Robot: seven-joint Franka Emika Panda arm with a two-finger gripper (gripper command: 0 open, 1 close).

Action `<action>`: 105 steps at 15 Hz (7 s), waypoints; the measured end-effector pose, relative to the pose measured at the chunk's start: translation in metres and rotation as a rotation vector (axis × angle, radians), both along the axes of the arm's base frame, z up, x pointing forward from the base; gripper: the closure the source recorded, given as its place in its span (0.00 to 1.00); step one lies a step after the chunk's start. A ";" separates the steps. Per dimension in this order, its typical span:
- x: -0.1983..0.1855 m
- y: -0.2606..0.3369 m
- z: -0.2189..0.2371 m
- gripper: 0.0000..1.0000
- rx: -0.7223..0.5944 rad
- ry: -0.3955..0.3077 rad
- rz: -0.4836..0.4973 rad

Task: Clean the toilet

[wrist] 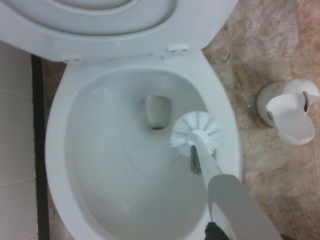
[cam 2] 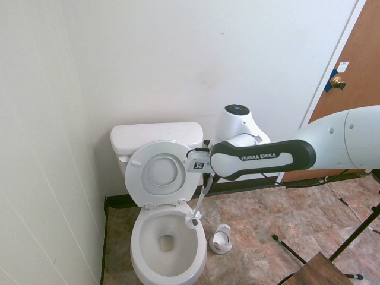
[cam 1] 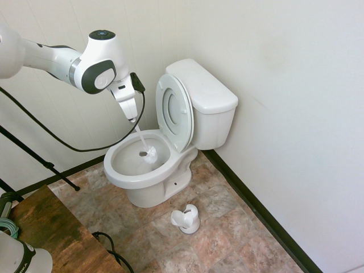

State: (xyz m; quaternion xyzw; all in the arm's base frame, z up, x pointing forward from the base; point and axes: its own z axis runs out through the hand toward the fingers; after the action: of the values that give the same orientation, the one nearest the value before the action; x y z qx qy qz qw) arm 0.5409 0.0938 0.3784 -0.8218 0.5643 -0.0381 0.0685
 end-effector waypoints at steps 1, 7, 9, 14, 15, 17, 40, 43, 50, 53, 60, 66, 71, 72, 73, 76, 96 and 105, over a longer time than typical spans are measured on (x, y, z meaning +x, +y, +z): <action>0.008 0.010 -0.009 1.00 0.005 -0.001 0.012; 0.069 0.050 -0.093 1.00 -0.009 0.008 -0.008; 0.089 0.052 -0.122 1.00 -0.026 0.016 -0.040; 0.121 0.071 -0.182 1.00 -0.058 0.031 -0.084; 0.126 0.079 -0.186 1.00 -0.062 0.028 -0.087; 0.133 0.098 -0.187 1.00 -0.074 0.026 -0.090; -0.005 0.130 -0.200 1.00 -0.124 0.139 0.044; 0.003 0.084 -0.198 1.00 -0.106 0.142 0.012; 0.067 0.059 -0.193 1.00 -0.071 0.061 -0.039; 0.090 0.073 -0.188 1.00 -0.067 0.031 -0.028; 0.102 0.131 -0.184 1.00 -0.079 0.013 0.008; 0.099 0.134 -0.176 1.00 -0.092 0.008 0.005; 0.063 0.097 -0.118 1.00 -0.109 0.021 0.024; 0.054 0.087 -0.101 1.00 -0.106 0.016 0.030; 0.045 0.076 -0.084 1.00 -0.101 0.008 0.034; 0.020 0.038 -0.026 1.00 -0.088 -0.023 0.006; 0.037 -0.208 -0.142 1.00 -0.066 0.177 -0.311; 0.058 -0.225 -0.234 1.00 -0.030 0.260 -0.322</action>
State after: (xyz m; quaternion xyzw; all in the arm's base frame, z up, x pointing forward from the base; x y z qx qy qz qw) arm 0.5988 -0.1308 0.1447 -0.7200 0.6918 0.0494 -0.0241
